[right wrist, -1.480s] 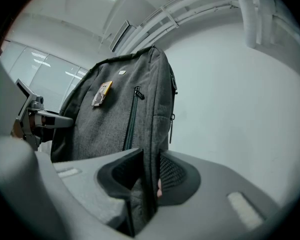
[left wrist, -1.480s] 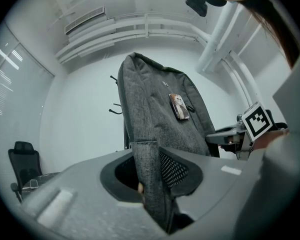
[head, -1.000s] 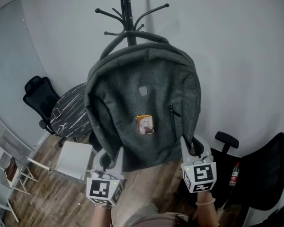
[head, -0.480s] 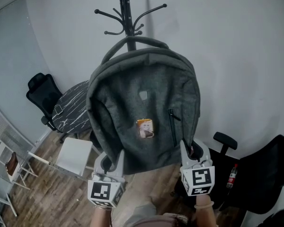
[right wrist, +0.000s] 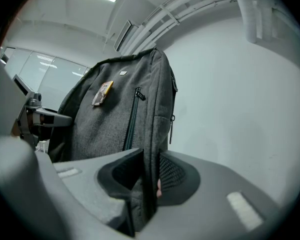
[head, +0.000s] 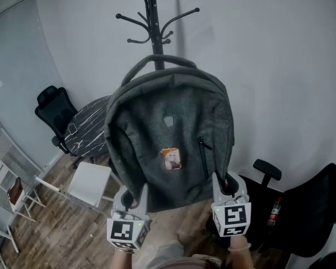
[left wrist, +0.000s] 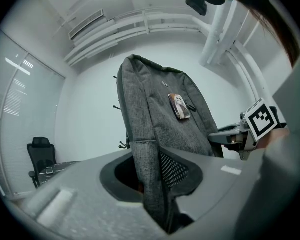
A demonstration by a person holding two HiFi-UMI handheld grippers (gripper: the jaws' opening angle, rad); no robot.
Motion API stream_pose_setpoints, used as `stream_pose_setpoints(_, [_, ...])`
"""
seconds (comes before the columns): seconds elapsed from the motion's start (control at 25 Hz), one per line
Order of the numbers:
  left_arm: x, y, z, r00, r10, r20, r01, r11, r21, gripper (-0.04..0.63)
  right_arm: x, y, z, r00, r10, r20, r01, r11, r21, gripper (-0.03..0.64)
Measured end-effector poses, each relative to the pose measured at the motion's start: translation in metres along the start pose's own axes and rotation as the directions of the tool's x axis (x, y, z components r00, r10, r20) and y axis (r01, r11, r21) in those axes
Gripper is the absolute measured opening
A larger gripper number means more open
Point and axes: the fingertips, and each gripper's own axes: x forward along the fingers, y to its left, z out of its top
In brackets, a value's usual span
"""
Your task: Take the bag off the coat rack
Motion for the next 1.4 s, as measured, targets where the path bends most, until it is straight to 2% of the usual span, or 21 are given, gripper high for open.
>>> stream_pose_setpoints(0.56, [-0.007, -0.002, -0.007, 0.997, 0.050, -0.061, -0.050, 0.999, -0.010, 0.091, 0.002, 0.008, -0.007, 0.998, 0.041, -0.042, -0.041, 0.999, 0.006, 0.078])
stream_pose_setpoints(1.4, [-0.011, -0.006, -0.007, 0.995, 0.064, -0.081, -0.067, 0.997, -0.030, 0.091, -0.004, 0.006, -0.004, 0.996, 0.047, -0.077, -0.047, 0.999, -0.005, 0.075])
